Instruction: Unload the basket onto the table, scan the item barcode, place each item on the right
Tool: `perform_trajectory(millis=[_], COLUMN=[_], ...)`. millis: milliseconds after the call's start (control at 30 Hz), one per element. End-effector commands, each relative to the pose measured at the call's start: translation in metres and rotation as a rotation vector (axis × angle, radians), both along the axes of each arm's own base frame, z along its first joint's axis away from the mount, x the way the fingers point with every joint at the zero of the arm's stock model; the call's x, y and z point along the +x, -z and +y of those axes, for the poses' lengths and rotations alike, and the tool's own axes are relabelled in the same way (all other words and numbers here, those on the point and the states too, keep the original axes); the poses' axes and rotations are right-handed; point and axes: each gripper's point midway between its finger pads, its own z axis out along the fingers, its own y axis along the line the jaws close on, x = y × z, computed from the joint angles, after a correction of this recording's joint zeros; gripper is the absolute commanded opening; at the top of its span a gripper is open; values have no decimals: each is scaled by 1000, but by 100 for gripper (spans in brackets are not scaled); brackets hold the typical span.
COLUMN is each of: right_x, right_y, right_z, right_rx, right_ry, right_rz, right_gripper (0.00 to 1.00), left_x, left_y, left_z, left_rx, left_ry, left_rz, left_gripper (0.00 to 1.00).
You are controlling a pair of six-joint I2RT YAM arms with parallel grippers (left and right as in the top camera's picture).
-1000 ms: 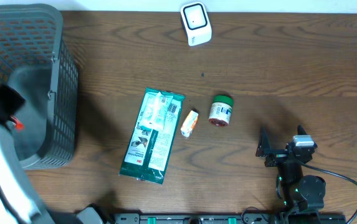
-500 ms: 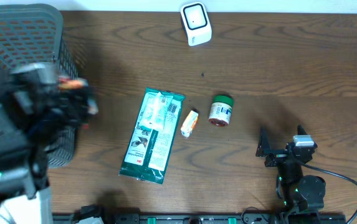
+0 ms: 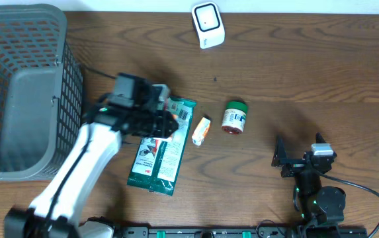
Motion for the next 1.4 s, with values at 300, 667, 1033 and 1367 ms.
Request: perform_trajectory(millis=[300,667,1033,1367], right_x=[0,0,0,0], right_y=[1,1,1,1], right_z=[1,1,1,1], right_rx=[12,12,12,12], right_ry=[-2,-2,-2,-2], right_rz=[4,4,4,4], right_gripper=[99,99,99,99], left_x=[23,13,-23,-24], left_y=[33,-36,-51,-52], left_z=[4,81,165,202], left_rx=[97,263,597,667], left_ry=[-66,-270,-444,-560], left_rz=[29,-83,-89,-65], left_gripper=[93,93,94,94])
